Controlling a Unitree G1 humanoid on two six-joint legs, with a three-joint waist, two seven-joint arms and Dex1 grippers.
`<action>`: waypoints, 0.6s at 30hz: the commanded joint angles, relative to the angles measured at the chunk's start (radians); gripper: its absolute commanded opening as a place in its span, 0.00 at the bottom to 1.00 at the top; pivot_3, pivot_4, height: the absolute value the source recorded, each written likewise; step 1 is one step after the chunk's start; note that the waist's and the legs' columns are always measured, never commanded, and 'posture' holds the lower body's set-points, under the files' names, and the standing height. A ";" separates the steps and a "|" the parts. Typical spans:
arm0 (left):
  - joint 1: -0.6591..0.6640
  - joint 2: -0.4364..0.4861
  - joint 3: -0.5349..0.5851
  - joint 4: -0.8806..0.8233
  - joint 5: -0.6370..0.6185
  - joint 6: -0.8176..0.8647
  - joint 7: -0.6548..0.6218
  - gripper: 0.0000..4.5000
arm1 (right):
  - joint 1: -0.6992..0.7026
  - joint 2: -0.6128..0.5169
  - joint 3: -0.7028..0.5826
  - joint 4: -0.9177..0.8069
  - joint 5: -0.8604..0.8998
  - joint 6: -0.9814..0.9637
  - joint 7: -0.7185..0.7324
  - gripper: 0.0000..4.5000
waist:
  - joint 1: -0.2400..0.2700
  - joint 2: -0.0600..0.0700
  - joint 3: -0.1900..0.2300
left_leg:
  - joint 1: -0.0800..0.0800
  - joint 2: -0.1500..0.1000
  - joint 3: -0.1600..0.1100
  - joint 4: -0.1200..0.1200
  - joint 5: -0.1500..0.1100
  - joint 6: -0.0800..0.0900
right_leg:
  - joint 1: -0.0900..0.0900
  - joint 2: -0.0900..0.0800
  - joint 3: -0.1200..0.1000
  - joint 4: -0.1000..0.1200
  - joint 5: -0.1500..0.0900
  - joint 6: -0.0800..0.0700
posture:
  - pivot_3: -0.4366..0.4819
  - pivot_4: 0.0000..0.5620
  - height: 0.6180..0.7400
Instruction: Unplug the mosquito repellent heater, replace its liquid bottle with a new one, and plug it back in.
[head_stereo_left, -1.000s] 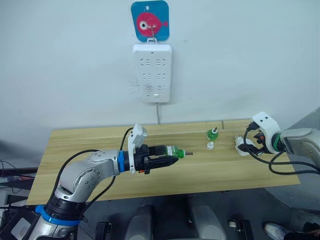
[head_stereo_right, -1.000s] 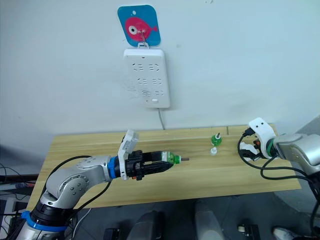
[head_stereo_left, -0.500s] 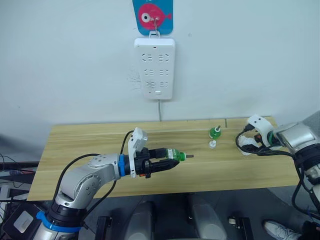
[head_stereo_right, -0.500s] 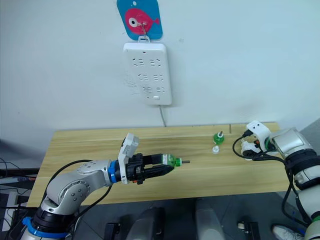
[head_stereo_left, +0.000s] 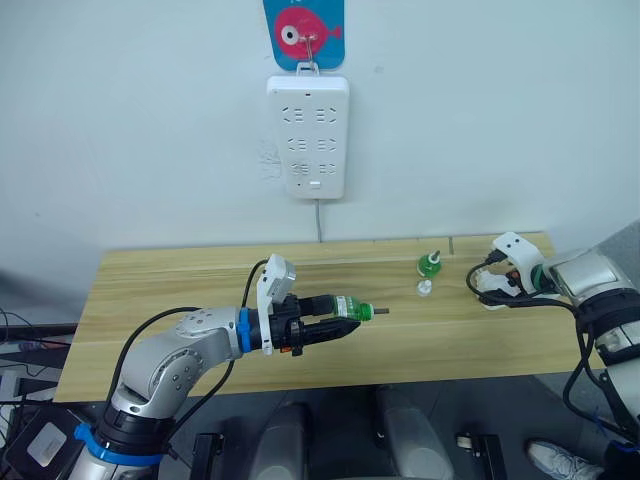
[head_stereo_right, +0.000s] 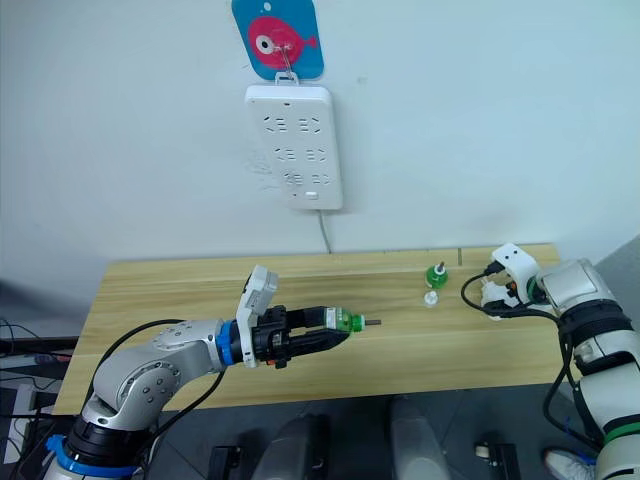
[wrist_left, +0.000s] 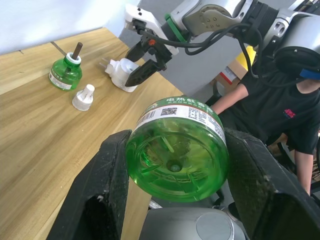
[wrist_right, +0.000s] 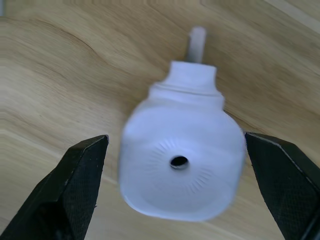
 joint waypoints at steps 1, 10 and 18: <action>-0.001 -0.008 0.014 -0.025 0.002 -0.015 -0.014 0.54 | -0.003 -0.006 -0.041 -0.002 -0.025 0.006 0.009 0.87 | 0.000 0.000 0.000 | 0.000 0.000 0.000 0.000 0.000 0.000 | 0.000 0.000 0.000 0.000 0.000 0.000 | 0.37 0.55 1.00; -0.010 -0.015 0.009 -0.006 0.022 -0.021 -0.031 0.54 | 0.036 -0.032 -0.093 -0.128 -0.026 0.070 0.033 0.66 | 0.000 0.000 0.000 | 0.000 0.000 0.000 0.000 0.000 0.000 | 0.000 0.000 0.000 0.000 0.000 0.000 | 0.35 0.52 1.00; -0.103 0.032 0.055 0.070 -0.031 0.025 -0.148 0.54 | 0.241 -0.221 -0.398 -0.666 0.183 0.344 0.118 0.66 | 0.004 0.001 -0.001 | -0.002 -0.001 -0.003 0.000 0.000 0.000 | -0.001 -0.001 -0.003 -0.001 0.000 0.000 | 0.32 0.44 1.00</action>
